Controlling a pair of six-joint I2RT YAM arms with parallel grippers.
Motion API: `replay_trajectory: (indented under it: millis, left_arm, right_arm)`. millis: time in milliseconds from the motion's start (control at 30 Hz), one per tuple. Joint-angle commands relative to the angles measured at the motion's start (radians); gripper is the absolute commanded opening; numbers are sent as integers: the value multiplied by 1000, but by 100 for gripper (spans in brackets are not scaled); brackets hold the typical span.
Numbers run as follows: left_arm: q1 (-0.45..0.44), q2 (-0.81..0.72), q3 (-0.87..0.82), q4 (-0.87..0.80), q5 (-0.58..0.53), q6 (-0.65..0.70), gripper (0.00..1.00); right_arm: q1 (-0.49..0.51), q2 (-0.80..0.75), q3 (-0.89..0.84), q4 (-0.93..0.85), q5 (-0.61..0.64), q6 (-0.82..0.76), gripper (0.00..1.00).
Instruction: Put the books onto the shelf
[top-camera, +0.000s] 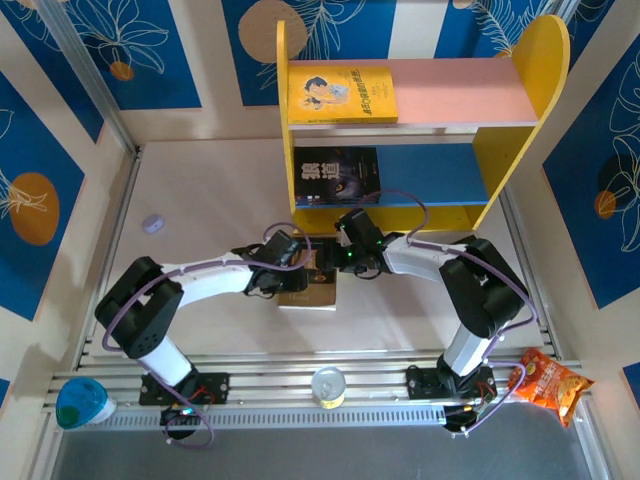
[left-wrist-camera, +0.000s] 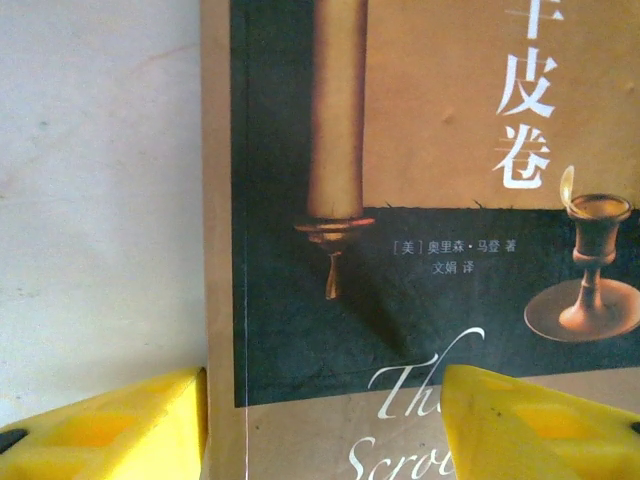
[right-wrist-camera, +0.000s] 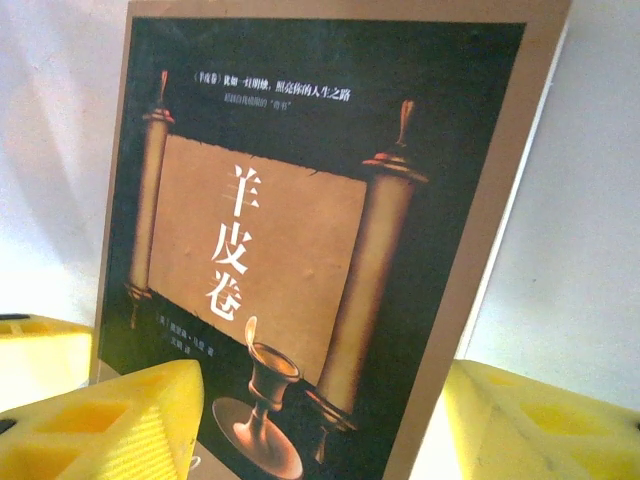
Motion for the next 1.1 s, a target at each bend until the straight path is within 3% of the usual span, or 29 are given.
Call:
replay_trajectory:
  millis: [0, 367, 1067]
  left_arm:
    - [-15, -3, 13, 36, 35, -15, 61]
    - [-7, -27, 68, -58, -35, 43, 64]
    - [26, 37, 50, 42, -42, 72, 65]
  right_arm:
    - [-6, 9, 35, -24, -23, -34, 65]
    - [-17, -28, 8, -52, 0, -55, 64]
    - [9, -18, -26, -49, 41, -44, 64]
